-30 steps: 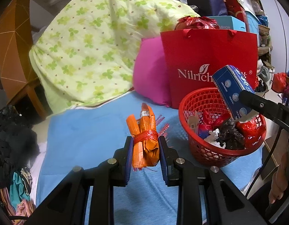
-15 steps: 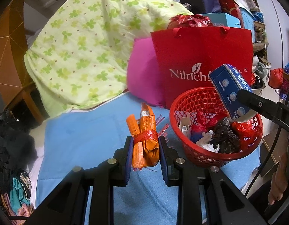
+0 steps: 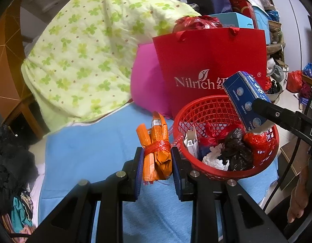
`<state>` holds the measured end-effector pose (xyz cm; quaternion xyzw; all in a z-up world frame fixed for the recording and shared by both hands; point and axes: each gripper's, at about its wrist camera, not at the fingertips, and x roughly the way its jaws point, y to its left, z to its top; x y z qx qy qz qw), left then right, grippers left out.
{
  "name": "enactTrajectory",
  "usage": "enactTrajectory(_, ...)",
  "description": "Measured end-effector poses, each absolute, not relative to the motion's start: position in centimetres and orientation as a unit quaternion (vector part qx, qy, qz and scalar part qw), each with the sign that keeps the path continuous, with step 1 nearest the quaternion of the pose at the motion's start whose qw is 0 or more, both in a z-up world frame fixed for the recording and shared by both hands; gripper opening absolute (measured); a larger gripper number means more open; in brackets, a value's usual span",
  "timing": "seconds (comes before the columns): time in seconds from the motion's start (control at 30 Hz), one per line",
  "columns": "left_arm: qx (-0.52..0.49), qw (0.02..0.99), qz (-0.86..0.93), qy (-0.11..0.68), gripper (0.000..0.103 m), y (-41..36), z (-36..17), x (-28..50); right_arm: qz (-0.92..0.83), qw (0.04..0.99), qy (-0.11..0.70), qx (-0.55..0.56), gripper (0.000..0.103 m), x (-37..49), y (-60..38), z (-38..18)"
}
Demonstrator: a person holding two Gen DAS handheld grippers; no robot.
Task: Collect trash
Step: 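Lower both held items into the red wastebasket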
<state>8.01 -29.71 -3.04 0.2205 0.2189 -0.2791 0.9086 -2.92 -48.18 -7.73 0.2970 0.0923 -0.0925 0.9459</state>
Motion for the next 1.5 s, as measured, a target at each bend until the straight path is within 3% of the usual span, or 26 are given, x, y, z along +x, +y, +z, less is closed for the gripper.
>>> enactTrajectory(1.5, 0.243, 0.888, -0.318, 0.228, 0.028, -34.0, -4.8, 7.6, -0.125, 0.933, 0.085, 0.327, 0.060, -5.2, -50.4, -8.5)
